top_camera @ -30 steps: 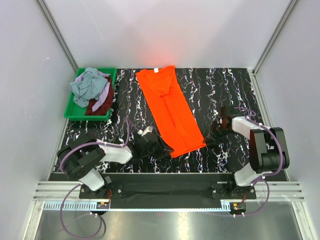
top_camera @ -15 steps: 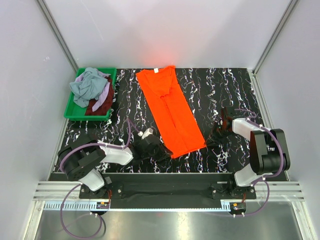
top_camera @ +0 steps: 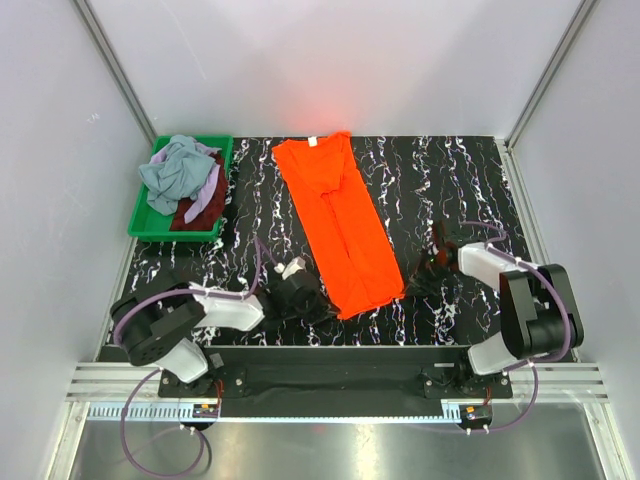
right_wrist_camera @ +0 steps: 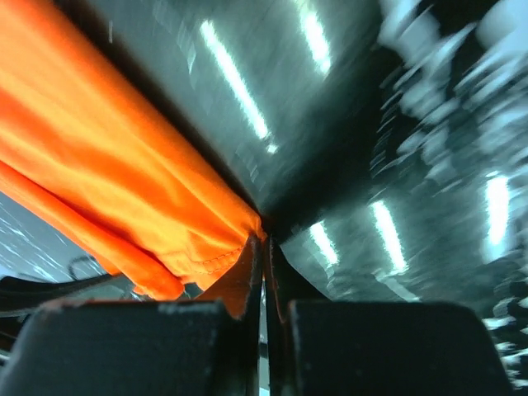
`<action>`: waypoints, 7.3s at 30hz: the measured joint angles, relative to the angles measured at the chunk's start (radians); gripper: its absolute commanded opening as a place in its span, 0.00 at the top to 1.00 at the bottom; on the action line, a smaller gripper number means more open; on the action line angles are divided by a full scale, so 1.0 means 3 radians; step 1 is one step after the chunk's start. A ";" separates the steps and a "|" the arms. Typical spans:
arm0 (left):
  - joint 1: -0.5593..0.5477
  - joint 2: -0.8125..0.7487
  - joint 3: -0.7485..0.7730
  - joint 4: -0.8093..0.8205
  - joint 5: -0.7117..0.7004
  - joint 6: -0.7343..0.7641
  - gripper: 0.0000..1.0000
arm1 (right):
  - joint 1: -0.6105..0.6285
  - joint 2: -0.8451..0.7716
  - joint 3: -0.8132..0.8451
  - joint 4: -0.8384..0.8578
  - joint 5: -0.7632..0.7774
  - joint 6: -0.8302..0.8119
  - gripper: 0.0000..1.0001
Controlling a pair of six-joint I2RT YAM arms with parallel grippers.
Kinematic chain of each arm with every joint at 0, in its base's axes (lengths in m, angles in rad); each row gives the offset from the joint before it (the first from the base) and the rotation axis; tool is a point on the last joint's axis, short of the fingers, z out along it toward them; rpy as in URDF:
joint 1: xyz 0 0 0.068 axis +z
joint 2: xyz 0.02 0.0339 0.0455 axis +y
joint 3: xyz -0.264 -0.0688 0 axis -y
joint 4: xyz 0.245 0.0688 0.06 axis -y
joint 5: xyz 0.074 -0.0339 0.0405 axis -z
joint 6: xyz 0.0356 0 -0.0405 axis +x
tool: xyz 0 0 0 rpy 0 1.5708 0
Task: Fold and stack the t-shirts
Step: Fold the tshirt
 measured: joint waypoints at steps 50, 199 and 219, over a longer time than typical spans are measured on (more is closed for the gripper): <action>0.0448 -0.2061 -0.0367 -0.2009 0.0231 0.0807 1.00 | 0.2304 -0.1219 0.0314 -0.0862 0.1559 0.1413 1.00; 0.2270 0.1773 0.3349 -0.2160 0.0567 0.2730 0.71 | 0.0759 0.2131 0.3155 -0.0177 0.0853 -0.0496 0.66; 0.2317 0.1715 0.3349 -0.2055 0.0868 0.3178 0.62 | 0.0556 0.2135 0.3310 -0.0151 0.0206 -0.1124 0.65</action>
